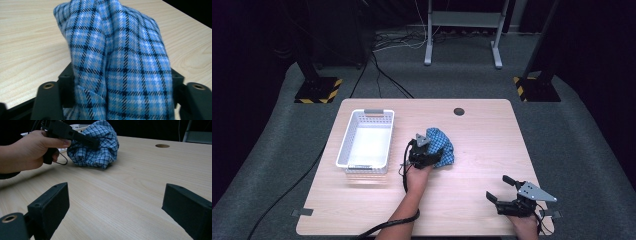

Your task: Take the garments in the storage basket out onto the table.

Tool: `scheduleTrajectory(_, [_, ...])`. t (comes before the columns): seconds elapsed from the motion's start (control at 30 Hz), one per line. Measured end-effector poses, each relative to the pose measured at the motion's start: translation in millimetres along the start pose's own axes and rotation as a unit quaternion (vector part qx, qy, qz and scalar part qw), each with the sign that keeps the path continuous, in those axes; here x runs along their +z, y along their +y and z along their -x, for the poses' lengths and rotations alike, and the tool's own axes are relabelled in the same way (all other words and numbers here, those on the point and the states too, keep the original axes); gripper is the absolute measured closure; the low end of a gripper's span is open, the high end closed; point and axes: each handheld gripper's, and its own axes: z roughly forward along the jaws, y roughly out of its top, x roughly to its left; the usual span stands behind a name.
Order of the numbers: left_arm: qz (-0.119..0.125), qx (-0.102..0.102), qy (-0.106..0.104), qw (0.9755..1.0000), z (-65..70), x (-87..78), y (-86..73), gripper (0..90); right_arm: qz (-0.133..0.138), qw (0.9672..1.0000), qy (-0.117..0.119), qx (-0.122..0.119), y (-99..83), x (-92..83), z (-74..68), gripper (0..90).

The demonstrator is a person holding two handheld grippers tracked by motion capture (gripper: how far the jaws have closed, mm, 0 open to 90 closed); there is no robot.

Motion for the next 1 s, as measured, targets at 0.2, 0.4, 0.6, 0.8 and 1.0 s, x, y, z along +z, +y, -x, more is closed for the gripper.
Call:
scheduleTrajectory(0.2, [-0.004, 0.000, 0.001, 1.0000, 0.7, 0.6, -1.1, 24.1, 0.001, 1.0000, 0.000, 0.000, 0.0, -0.1, 0.1, 6.1])
scheduleTrajectory(0.4, [-0.006, 0.005, 0.006, 0.9999, 2.1, 0.3, -0.8, 21.1, 0.001, 1.0000, 0.000, 0.000, -0.1, -0.1, 0.0, 6.1])
scheduleTrajectory(0.6, [-0.004, 0.006, 0.013, 0.9999, 3.2, -1.1, -0.9, 16.0, 0.001, 1.0000, 0.000, 0.000, 0.0, -0.1, 0.1, 6.1])
scheduleTrajectory(0.8, [-0.004, 0.002, 0.019, 0.9998, 2.5, -3.3, -0.3, 11.1, 0.001, 1.0000, 0.000, 0.000, -0.1, -0.3, -0.1, 6.1])
scheduleTrajectory(1.0, [-0.005, 0.001, 0.018, 0.9998, 2.3, -4.6, 0.0, 7.6, 0.001, 1.0000, 0.000, 0.000, -0.1, -0.3, -0.1, 6.1])
